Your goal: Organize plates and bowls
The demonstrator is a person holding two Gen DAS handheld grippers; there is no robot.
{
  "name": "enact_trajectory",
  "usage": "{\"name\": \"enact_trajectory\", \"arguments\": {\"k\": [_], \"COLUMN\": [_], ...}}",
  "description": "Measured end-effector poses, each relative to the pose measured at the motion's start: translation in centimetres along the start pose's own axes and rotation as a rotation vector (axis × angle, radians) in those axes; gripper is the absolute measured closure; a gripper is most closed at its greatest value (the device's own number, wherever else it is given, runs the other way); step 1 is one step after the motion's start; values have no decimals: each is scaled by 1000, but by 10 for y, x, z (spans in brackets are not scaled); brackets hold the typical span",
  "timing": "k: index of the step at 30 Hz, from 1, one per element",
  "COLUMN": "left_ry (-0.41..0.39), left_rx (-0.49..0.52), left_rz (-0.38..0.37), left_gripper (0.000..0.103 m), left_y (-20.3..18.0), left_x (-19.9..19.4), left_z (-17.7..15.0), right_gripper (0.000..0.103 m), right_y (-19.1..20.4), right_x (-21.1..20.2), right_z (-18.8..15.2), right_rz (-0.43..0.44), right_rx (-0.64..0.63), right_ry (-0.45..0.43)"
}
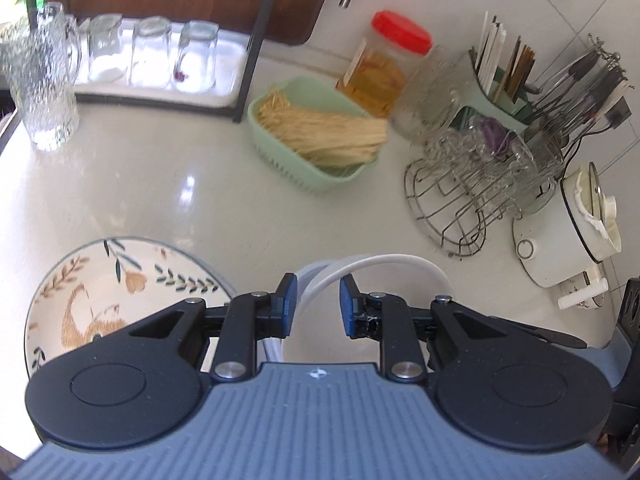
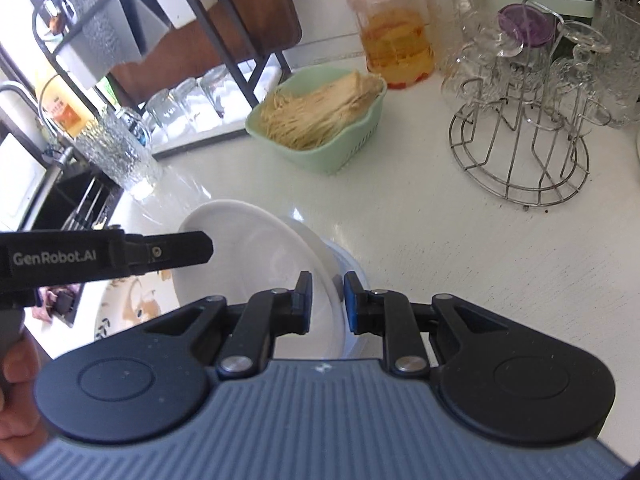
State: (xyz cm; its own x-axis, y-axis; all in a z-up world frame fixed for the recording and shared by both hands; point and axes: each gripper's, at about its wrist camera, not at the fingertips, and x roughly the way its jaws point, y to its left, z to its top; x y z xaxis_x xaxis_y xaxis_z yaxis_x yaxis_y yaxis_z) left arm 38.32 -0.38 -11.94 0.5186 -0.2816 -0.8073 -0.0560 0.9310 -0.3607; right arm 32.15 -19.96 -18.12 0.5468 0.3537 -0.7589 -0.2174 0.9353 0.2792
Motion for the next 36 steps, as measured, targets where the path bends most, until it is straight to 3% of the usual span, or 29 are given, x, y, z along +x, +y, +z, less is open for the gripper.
{"name": "enact_trajectory", "arguments": {"k": [2,7,14,23,27,32,34,36], "left_ry": [13,33,25,45,65,73,77,82], "left_rx": [-12,-3,-29,-45,-42,-40,-34,-23], "left_rz": [-5,-1,21,28,22,21,14,8], "left_gripper": [77,77,73,72,64,62,62,62], "left_y": [2,2,11,20,21,20,18,15], "left_x": [1,3,-1,-4,-3,-3,-1,0], "left_z": [-2,-8,-13,-21,-26,-29,-30,-30], "right_gripper": [80,59,60,60,60,69,84,87], "right_y": [1,6,-1,-24,-26,-28,-32,-39], "right_x": [1,-1,-3,24,34,40,39,36], "right_z": [-1,-1,2,-15,-26,-32,-33,-34], "right_rz": [-10,-3,-30,30,42,47,34,40], "right_rx": [2,-33,-33,118,170,193,205,226], "right_ry": [8,-3,-31,81,118,138,139,143]}}
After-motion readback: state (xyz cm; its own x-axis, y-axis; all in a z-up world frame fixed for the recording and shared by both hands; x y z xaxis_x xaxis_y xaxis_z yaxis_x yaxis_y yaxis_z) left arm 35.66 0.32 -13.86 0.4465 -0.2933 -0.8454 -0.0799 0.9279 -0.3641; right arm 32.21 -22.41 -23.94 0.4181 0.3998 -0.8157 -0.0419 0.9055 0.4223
